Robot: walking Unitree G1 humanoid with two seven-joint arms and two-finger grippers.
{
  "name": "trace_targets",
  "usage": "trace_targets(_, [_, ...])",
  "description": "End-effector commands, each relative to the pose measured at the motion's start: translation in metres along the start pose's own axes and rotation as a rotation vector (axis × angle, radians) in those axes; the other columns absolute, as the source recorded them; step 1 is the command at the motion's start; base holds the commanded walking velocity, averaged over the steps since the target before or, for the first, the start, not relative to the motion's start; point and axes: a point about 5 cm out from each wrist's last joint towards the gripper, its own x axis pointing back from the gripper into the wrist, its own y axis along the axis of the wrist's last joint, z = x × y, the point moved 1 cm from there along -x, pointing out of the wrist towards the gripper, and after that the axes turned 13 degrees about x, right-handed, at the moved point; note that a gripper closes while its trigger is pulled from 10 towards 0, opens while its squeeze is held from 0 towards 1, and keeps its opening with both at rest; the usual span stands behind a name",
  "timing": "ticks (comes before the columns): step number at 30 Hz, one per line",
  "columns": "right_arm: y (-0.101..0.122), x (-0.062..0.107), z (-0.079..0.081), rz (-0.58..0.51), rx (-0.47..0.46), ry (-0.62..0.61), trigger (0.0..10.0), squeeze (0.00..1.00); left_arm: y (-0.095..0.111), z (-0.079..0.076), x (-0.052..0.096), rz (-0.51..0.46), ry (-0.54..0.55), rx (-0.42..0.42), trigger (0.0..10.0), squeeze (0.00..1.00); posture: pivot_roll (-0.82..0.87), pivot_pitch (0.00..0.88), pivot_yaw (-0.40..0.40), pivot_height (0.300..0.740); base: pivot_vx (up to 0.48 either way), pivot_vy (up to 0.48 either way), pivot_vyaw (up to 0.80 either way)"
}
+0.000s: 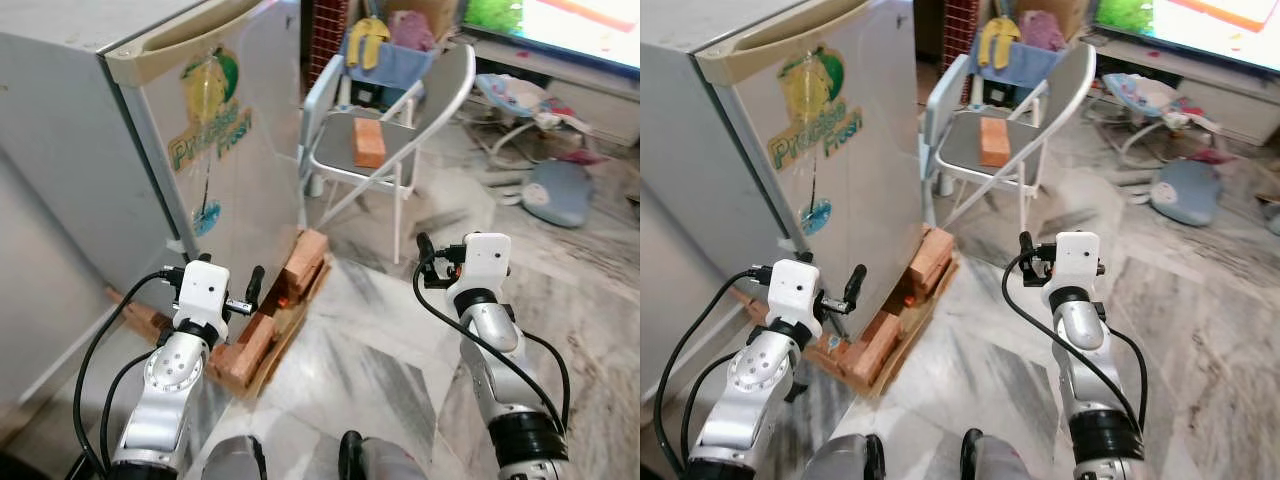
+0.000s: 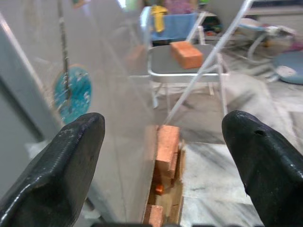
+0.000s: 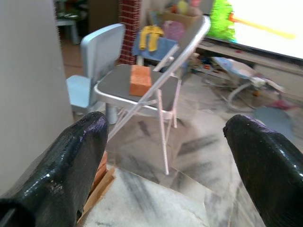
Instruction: Restocking fridge
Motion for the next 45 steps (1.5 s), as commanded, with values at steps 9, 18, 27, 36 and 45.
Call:
trace_targets(9, [0.007, -0.0016, 0.001, -0.019, -0.002, -0.005, 10.0, 0.0, 0.0, -0.0025, 0.0013, -0.002, -0.007, -0.018, 10.0, 0.0, 0.14, 0.097, -0.044, 0.74, 0.0, 0.244, -0.05])
trace_targets(18, [0.0074, -0.0012, 0.0013, -0.013, -0.001, -0.008, 10.0, 0.0, 0.001, -0.0057, 0.0015, -0.007, -0.029, 0.003, 10.0, 0.0, 0.14, 0.106, -0.04, 0.74, 0.0, 0.0, -0.34])
trace_targets(27, [0.0092, -0.0004, 0.0016, -0.022, -0.002, -0.016, 10.0, 0.0, 0.0014, -0.0106, -0.0009, -0.006, -0.045, 0.002, 10.0, 0.0, 0.14, 0.107, -0.037, 0.74, 0.0, 0.284, -0.8])
trace_targets(36, [0.0105, -0.0011, 0.0012, -0.029, -0.001, -0.016, 10.0, 0.0, 0.001, -0.0082, -0.0006, -0.002, -0.032, -0.01, 10.0, 0.0, 0.14, 0.106, -0.037, 0.74, 0.0, 0.408, -0.42])
trace_targets(45, [0.0123, -0.0022, 0.0029, -0.033, -0.004, -0.017, 10.0, 0.0, 0.0035, -0.0098, 0.0005, -0.022, -0.031, -0.021, 10.0, 0.0, 0.14, 0.114, -0.035, 0.74, 0.0, 0.138, 0.0])
